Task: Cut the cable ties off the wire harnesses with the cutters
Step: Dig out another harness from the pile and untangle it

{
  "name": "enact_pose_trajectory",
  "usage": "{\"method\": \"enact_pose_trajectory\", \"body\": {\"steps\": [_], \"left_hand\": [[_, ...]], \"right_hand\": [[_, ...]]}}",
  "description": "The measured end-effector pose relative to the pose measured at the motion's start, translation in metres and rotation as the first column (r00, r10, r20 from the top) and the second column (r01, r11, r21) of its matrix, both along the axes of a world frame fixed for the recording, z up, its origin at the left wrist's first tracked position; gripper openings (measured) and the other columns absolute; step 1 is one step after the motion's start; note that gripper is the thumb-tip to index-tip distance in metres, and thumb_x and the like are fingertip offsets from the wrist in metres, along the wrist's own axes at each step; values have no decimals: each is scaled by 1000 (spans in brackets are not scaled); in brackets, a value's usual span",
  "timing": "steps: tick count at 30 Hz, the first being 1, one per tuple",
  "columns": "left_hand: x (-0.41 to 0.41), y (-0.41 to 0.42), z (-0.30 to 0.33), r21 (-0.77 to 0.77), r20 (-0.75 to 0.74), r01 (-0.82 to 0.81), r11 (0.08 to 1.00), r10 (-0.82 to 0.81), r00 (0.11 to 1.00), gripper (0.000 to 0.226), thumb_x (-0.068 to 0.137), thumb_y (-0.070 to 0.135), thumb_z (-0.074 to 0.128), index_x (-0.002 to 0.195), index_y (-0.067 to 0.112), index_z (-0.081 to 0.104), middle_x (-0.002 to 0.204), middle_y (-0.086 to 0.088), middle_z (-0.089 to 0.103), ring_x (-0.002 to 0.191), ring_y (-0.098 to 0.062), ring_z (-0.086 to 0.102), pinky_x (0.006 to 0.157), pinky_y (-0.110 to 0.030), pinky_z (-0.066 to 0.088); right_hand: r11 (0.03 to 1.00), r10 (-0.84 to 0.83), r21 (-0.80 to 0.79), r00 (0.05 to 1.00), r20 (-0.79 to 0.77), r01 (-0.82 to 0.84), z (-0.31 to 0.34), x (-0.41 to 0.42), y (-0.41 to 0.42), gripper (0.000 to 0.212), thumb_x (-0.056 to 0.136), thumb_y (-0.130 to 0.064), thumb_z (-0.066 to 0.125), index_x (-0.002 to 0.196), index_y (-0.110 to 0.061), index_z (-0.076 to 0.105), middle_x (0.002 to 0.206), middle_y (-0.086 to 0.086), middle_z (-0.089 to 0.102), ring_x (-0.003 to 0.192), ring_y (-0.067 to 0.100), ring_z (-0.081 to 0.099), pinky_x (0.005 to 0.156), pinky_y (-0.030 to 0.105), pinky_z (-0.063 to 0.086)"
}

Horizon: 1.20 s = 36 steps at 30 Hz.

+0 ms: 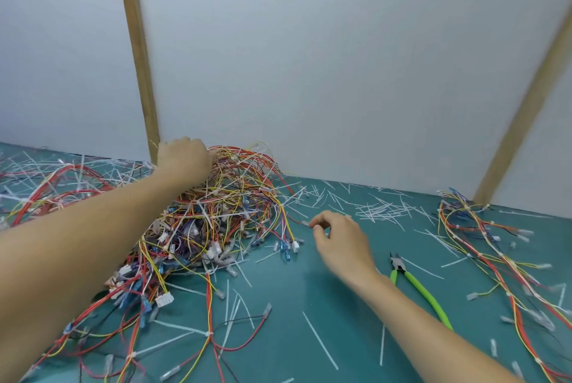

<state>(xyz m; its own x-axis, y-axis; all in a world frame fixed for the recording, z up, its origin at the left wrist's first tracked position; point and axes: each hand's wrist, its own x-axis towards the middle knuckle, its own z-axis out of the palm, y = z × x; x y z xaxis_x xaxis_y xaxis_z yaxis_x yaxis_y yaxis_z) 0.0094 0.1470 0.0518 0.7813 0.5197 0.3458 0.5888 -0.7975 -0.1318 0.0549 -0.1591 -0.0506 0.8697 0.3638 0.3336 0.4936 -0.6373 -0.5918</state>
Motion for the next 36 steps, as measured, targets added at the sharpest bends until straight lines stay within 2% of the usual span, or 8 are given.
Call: {"method": "enact_pose_trajectory", "body": {"steps": [3, 6, 12, 19, 24, 30, 32, 36], "left_hand": [[3, 6, 6, -115, 41, 6, 993, -1, 999, 31, 97, 30, 55, 72, 12, 49, 85, -9, 67, 72, -26, 57, 79, -36, 42], [2, 7, 16, -18, 49, -16, 1000, 17, 999, 16, 88, 18, 61, 73, 14, 58, 63, -2, 53, 63, -24, 50, 78, -36, 38], [11, 6, 38, 98, 213, 148, 984, -166, 963, 16, 93, 19, 56, 104, 17, 66, 117, -13, 56, 112, -34, 51, 92, -47, 40], [9, -54, 5, 143, -179, 577, 804, -552, 814, 28, 98, 35, 50, 119, 24, 64, 122, 1, 64, 114, -22, 59, 108, -43, 38], [23, -83, -31, 91, -473, 422, 902, -334, 815, 45, 98, 35, 57, 137, 14, 50, 131, -7, 58, 120, -28, 57, 92, -41, 51], [25, -75, -12, -92, -70, 465, 880, -472, 879, 25, 89, 9, 59, 94, 26, 76, 99, 2, 75, 94, -25, 68, 77, -37, 56], [20, -61, 4, -185, 144, 498, 847, -477, 867, 27, 90, 9, 58, 97, 28, 76, 97, 3, 75, 93, -25, 68, 77, -36, 55], [10, -27, 26, -382, 173, 479, 790, -448, 877, 49, 81, 1, 57, 123, 24, 68, 126, -2, 64, 117, -24, 58, 93, -35, 48]], "right_hand": [[1000, -9, -9, 1000, -20, 9, -1, 1, -3, 21, 100, -24, 51, 101, -33, 70, 99, -17, 66, 96, 7, 50, 72, 30, 38], [1000, -14, -12, 1000, -26, 14, -2, 2, -5, 22, 100, -24, 50, 100, -34, 70, 97, -18, 65, 96, 6, 51, 71, 30, 38], [999, -40, 13, 997, -62, 41, -1, 5, -7, 24, 100, -24, 51, 94, -36, 71, 92, -20, 62, 95, 9, 54, 70, 30, 41], [999, -30, 29, 996, -89, 32, -11, 2, -4, 23, 99, -24, 51, 91, -37, 68, 86, -22, 59, 91, 9, 55, 67, 28, 37], [1000, -23, 10, 997, -73, 24, -13, -2, 1, 20, 97, -26, 51, 93, -36, 68, 87, -22, 61, 92, 9, 54, 66, 29, 38], [995, 26, -89, 990, -142, -39, -19, -2, 4, 16, 96, -33, 53, 105, -35, 66, 92, -22, 66, 90, 9, 59, 70, 29, 40], [994, 40, -96, 983, -181, -59, -21, -5, 9, 21, 96, -34, 53, 113, -35, 65, 92, -23, 63, 93, 9, 59, 69, 29, 39], [992, 53, -103, 986, -161, -70, -27, -11, 19, 24, 98, -33, 53, 120, -30, 64, 100, -18, 66, 104, 13, 60, 76, 31, 43]]}}
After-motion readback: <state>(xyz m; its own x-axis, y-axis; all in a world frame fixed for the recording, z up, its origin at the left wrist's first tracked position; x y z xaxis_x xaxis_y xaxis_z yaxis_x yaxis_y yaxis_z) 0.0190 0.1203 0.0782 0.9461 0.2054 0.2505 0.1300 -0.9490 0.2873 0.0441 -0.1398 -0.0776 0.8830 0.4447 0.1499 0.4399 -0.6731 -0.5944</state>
